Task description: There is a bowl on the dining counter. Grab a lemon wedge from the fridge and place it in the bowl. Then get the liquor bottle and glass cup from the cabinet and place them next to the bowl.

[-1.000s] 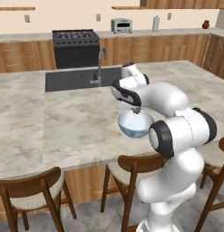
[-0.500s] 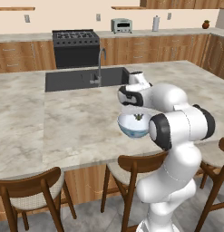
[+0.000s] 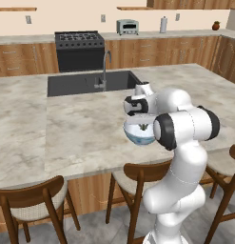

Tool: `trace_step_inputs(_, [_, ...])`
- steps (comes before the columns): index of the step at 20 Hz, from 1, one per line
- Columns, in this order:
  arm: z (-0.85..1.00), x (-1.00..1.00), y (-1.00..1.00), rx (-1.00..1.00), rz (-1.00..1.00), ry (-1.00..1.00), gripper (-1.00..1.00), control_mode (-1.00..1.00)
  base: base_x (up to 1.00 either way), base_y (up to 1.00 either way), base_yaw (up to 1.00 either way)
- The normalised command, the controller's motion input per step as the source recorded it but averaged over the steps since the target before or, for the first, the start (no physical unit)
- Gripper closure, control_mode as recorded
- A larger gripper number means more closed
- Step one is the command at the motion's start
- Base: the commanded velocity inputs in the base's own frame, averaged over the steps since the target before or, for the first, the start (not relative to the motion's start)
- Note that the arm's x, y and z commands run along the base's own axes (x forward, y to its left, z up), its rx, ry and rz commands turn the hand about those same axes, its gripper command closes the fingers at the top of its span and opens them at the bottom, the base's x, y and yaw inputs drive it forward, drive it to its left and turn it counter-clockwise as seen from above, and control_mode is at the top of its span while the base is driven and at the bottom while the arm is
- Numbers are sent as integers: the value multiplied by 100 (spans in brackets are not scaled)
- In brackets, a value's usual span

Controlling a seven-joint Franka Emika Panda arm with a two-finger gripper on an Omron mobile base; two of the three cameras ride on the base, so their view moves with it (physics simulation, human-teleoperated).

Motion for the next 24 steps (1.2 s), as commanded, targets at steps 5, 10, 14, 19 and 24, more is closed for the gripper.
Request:
trace_step_inputs(5, [-32,23,0,2,1,0,100,-100,0,0,0])
trace_step_inputs(10, [-28,14,0,2,0,0,-100,-100,0,0,0])
trace_step_inputs(14, [12,-20,-9,3,1,-4,-100,-100,0,0,0])
trace_step_inputs(19, [81,-54,-4,8,5,-18,-100,-100,0,0,0])
trace_step_inputs(24, [100,-58,1,6,6,-18,-100,-100,0,0,0])
